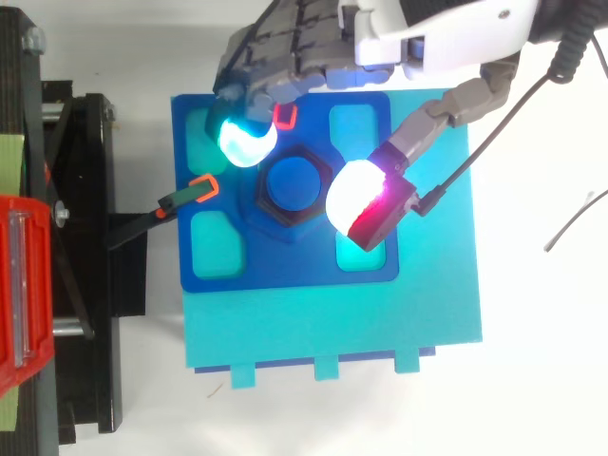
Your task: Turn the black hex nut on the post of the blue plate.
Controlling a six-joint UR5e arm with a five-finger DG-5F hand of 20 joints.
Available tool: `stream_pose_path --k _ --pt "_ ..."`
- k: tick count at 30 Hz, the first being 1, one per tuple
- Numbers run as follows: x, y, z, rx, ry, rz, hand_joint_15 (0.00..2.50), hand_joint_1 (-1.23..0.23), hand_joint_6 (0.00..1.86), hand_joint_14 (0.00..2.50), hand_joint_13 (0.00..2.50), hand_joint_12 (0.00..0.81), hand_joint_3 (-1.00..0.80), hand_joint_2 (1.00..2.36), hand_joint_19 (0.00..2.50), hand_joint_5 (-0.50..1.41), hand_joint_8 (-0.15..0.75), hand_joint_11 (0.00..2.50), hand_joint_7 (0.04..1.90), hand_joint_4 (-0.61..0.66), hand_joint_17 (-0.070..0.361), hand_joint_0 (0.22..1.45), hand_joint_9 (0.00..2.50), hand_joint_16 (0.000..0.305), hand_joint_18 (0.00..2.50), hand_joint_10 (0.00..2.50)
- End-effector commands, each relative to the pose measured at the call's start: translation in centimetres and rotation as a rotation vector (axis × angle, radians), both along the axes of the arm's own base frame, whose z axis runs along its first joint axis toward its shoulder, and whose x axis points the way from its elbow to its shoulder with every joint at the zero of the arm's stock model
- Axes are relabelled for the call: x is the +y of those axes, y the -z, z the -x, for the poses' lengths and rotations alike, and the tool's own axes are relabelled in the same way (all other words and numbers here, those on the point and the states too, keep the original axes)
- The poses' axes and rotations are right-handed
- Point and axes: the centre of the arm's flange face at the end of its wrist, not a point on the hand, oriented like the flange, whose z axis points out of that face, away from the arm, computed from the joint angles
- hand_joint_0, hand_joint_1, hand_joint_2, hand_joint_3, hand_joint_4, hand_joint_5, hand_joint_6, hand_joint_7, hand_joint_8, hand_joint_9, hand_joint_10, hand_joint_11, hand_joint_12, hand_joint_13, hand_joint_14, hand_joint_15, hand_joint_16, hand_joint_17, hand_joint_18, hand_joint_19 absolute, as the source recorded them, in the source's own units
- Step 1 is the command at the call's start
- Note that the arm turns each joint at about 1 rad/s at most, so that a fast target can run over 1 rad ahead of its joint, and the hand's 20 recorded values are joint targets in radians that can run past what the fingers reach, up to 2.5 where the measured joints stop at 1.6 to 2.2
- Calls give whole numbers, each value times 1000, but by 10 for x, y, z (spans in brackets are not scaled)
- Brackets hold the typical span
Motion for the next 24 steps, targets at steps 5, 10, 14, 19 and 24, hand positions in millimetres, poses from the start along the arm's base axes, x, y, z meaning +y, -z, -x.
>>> stream_pose_path --k 5,10,14,19,24 --pt "-4 -1 0 -10 3 -3 120 -275 503 4 463 381 -500 1000 339 -197 297 0 799 277 120 495 440 53 406 0" --pt "-3 -16 -5 -26 0 -14 118 -275 503 4 467 380 -500 1000 338 -197 296 0 800 274 120 495 450 53 409 0" --pt "2 -30 -9 -24 -5 -14 118 -276 503 4 467 380 -500 1000 338 -198 297 0 805 273 120 495 454 53 410 0" --pt "9 -31 -11 -25 -11 -22 121 -275 503 4 467 381 -500 1000 330 -197 298 0 801 273 120 496 456 53 414 0" --pt "17 -30 -13 -25 -12 -24 122 -275 503 4 469 381 -500 1000 341 -198 298 0 795 271 120 496 459 53 412 0"
